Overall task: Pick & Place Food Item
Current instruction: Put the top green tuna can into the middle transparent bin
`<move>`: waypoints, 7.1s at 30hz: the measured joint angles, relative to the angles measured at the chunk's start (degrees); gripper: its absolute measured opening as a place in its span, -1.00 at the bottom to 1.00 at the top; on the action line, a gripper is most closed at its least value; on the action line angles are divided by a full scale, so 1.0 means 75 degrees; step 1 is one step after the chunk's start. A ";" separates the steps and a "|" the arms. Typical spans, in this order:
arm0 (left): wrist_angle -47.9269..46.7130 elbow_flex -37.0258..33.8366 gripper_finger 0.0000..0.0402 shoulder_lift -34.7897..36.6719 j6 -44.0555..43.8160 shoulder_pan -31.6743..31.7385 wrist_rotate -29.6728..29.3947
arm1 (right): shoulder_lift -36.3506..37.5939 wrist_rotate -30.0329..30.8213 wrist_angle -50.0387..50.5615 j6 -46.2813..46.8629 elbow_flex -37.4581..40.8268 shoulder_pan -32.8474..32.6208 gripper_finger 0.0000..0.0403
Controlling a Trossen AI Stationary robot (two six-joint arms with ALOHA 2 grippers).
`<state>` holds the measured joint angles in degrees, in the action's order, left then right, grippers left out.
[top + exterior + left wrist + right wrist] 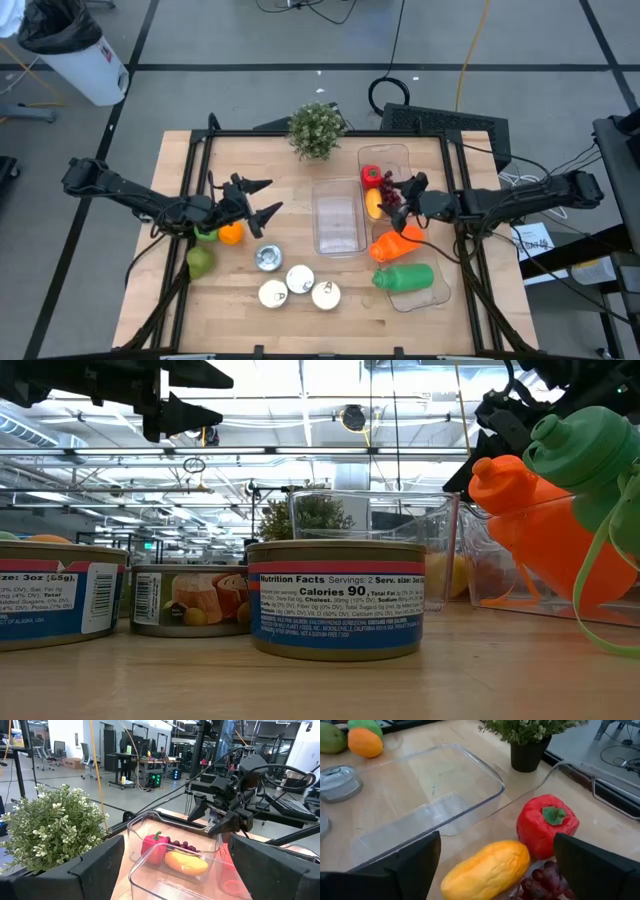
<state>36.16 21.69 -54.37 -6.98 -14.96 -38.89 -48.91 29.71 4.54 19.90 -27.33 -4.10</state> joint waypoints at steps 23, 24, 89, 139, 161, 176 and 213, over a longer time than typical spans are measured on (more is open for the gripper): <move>-0.5331 0.1562 0.80 -0.0380 -0.2884 -0.0414 0.1677 | 0.1718 -0.2002 0.0048 -0.0097 0.0000 -0.0021 0.80; -0.5879 0.1783 0.80 -0.0638 -0.3095 -0.0497 0.1695 | 0.1709 -0.2003 0.0035 -0.0126 0.0000 -0.0020 0.80; -1.1195 0.3110 0.79 -0.3095 -0.2088 0.1459 0.4031 | 0.1408 -0.1979 -0.0052 -0.0114 0.0000 -0.0015 0.79; -1.1195 0.3034 0.79 -0.3715 -0.1734 0.2852 0.2524 | 0.1383 -0.1980 -0.0050 -0.0114 0.0000 -0.0015 0.79; -0.9975 0.3019 0.79 -0.3841 -0.2153 0.3709 0.5933 | 0.1259 -0.1982 -0.0053 -0.0055 0.0000 -0.0015 0.79; -0.9787 0.3019 0.79 -0.3858 -0.1680 0.3192 0.6005 | 0.1259 -0.1982 -0.0052 0.0003 0.0000 -0.0015 0.79; -1.0262 0.3023 0.79 -0.3221 -0.1292 0.3906 0.5179 | 0.1262 -0.1984 -0.0052 0.0003 0.0000 -0.0017 0.79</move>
<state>-40.80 44.37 -78.53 -16.68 14.33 -0.05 -39.44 14.83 4.14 19.92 -27.33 -4.23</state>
